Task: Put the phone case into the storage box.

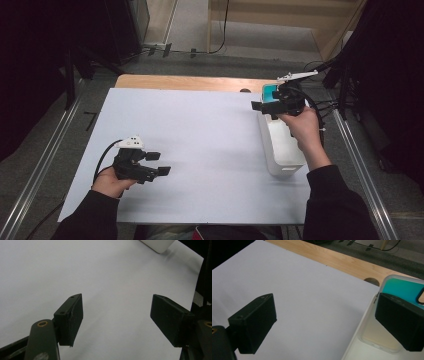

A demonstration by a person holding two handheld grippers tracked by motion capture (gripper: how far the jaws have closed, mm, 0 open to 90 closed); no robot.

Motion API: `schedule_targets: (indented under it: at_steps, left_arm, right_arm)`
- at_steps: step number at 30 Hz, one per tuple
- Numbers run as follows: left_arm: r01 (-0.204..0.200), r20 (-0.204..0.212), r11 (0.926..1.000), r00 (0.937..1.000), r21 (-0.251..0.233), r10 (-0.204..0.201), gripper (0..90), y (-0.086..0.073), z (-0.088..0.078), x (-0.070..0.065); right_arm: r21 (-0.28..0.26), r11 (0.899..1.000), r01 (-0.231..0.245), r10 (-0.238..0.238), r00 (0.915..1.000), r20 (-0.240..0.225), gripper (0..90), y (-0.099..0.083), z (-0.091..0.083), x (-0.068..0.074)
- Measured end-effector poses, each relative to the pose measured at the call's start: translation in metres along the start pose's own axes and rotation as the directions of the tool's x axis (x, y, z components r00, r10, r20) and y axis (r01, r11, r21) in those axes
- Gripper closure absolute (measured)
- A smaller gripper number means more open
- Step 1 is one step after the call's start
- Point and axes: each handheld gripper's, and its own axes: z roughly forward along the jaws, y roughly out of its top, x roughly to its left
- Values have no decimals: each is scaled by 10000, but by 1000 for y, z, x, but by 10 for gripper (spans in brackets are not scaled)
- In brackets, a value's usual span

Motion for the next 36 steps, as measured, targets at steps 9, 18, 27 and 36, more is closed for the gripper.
schedule_targets:
  at_steps: [9,18,27,36]
  left_arm:
    - [-82,23,9999,10000,98,82,258,-2,0,0]
    - [-144,76,9998,9999,99,143,258,-2,0,-1]
    - [-180,93,9998,9998,96,179,258,-2,0,-1]
    - [-202,89,9997,9998,102,201,259,-2,0,-1]
  right_arm:
    - [-18,9994,351,-352,9986,-388,24,-6,-1,15]
    - [-76,9989,466,-470,9971,-606,46,-16,-3,25]
    - [77,9976,686,-677,9937,-889,47,-28,-4,34]
    - [25,9954,957,-949,9897,-1073,46,-37,-6,43]
